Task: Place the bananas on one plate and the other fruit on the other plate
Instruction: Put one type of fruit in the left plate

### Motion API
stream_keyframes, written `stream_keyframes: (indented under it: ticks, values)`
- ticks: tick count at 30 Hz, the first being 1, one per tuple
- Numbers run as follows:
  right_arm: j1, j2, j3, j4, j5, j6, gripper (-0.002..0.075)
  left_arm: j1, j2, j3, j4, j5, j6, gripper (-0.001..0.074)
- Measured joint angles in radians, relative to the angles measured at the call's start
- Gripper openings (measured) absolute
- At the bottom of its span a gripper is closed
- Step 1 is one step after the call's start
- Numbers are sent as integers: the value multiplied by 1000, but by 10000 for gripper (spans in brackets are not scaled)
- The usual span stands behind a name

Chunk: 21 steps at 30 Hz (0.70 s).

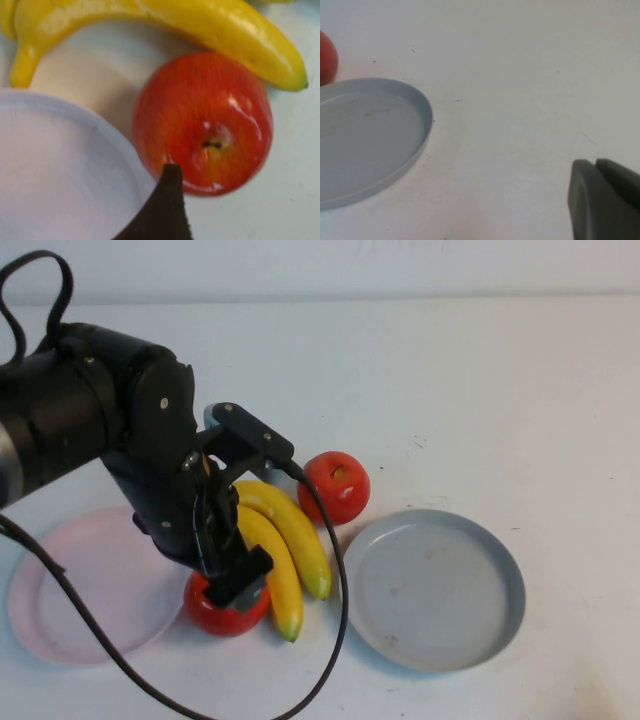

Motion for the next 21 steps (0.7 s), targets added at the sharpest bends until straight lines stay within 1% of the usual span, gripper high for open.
stream_keyframes:
  ticks: [2, 3, 11, 21]
  values:
    - [0, 0, 0, 0, 0, 0, -17, 0, 10, 0, 2, -28, 25, 665]
    - [0, 0, 0, 0, 0, 0, -17, 0, 13, 0, 2, -41, 30, 667]
    - [0, 0, 0, 0, 0, 0, -17, 0, 39, 0, 10, -75, 36, 668]
    - [0, 0, 0, 0, 0, 0, -17, 0, 119, 0, 82, -94, 36, 668]
